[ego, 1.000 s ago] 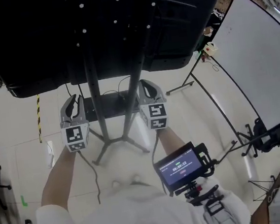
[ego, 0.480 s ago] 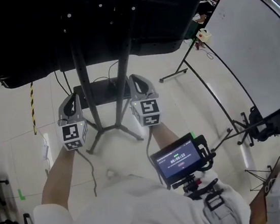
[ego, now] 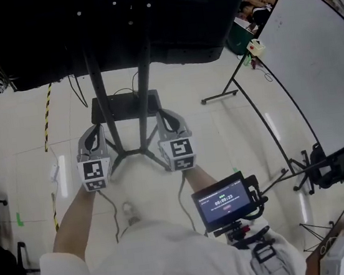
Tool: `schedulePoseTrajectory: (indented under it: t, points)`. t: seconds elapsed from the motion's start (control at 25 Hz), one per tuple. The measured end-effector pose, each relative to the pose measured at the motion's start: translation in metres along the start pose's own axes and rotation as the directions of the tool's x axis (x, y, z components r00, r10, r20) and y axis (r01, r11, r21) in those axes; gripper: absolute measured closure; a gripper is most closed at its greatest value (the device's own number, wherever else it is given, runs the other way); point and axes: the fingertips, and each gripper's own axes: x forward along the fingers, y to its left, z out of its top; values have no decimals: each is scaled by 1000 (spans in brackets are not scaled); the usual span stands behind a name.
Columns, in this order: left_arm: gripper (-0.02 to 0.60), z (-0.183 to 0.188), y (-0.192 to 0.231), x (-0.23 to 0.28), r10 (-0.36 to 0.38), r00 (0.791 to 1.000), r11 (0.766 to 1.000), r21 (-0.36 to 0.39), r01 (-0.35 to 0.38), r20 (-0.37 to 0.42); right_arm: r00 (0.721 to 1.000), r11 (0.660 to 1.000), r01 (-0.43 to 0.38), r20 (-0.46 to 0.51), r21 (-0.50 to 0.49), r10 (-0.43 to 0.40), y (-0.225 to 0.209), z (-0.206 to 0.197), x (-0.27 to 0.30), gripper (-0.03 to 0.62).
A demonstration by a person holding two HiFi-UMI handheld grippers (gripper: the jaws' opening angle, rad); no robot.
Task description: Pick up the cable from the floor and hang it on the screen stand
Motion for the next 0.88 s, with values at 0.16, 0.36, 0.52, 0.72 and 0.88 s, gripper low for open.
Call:
schedulePoseTrajectory:
  t: [0.16, 0.36, 0.52, 0.72, 0.88]
  points:
    - [580, -9, -27, -34, 37, 998, 999, -11, -37, -47, 999, 999, -32, -18, 29, 32, 1, -20, -39, 581]
    - [580, -10, -61, -76, 80, 994, 997, 25, -78, -75, 996, 996, -64, -53, 57, 67, 7, -45, -81, 582]
    - [580, -11, -78, -94, 85, 993, 996, 23, -84, -84, 995, 995, -65, -67, 73, 70, 9, -54, -106, 582]
    - [580, -17, -84, -108, 88, 993, 996, -10, -90, -84, 997, 997, -46, -61, 70, 50, 10, -51, -132, 580]
    - [580, -28, -80, -114, 82, 992, 995, -42, -86, -95, 997, 998, 4, -80, 63, 1, 5, -57, -146, 580]
